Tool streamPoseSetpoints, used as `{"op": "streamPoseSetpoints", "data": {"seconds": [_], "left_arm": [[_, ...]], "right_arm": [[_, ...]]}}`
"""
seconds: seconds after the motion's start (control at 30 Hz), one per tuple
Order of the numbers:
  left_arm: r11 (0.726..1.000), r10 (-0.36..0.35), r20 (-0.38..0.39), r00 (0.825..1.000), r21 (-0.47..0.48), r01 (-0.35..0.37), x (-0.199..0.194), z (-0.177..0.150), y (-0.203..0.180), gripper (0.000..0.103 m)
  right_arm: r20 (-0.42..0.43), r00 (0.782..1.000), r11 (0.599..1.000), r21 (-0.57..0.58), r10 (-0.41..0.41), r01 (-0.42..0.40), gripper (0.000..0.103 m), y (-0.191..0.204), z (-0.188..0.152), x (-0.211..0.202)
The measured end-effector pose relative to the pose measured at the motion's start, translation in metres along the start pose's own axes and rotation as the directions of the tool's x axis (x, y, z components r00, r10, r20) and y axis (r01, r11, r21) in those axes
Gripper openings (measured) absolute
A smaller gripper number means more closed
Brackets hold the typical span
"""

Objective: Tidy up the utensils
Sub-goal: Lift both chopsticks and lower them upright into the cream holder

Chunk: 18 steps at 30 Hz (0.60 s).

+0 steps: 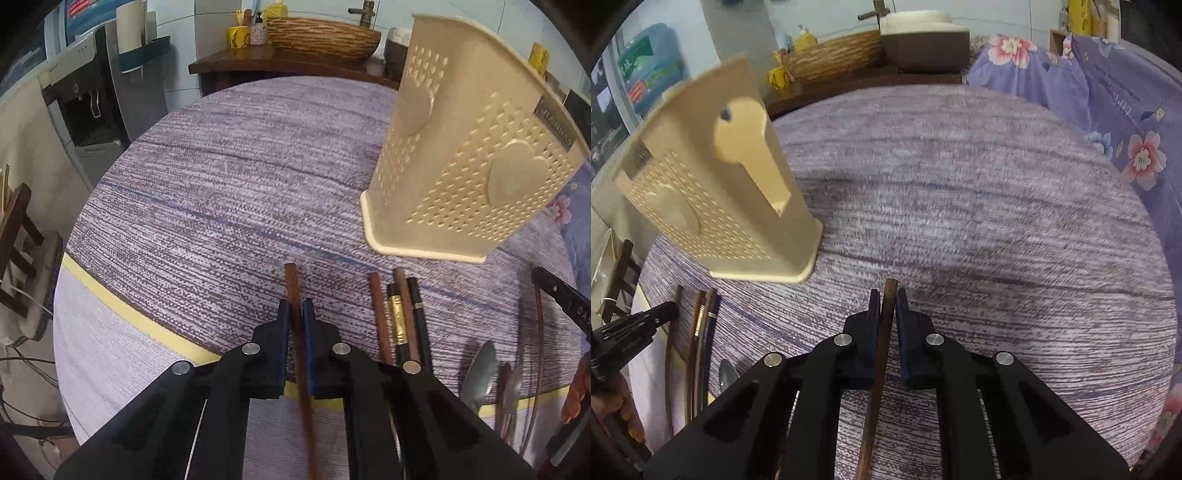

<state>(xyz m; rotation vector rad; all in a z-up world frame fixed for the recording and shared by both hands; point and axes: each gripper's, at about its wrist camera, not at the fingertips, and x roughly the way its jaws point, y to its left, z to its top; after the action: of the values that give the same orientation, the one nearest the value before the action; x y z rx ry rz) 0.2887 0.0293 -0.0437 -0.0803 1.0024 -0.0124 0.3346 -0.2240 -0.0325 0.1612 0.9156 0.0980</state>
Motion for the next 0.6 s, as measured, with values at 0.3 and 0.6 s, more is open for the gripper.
{"op": "streamPoseSetpoints", "data": {"seconds": [0.3, 0.6], "left_arm": [[0.997, -0.083, 0.279, 0.957, 0.023, 0.079, -0.105, 0.022, 0.001, 0.008], [0.995, -0.097, 0.426, 0.899, 0.028, 0.094, -0.159, 0.042, 0.008, 0.008]], "right_arm": [[0.207, 0.972, 0.992, -0.074, 0.111, -0.097, 0.009, -0.002, 0.021, -0.100], [0.369, 0.918, 0.985, -0.143, 0.145, -0.098, 0.008, -0.009, 0.035, -0.184]]}}
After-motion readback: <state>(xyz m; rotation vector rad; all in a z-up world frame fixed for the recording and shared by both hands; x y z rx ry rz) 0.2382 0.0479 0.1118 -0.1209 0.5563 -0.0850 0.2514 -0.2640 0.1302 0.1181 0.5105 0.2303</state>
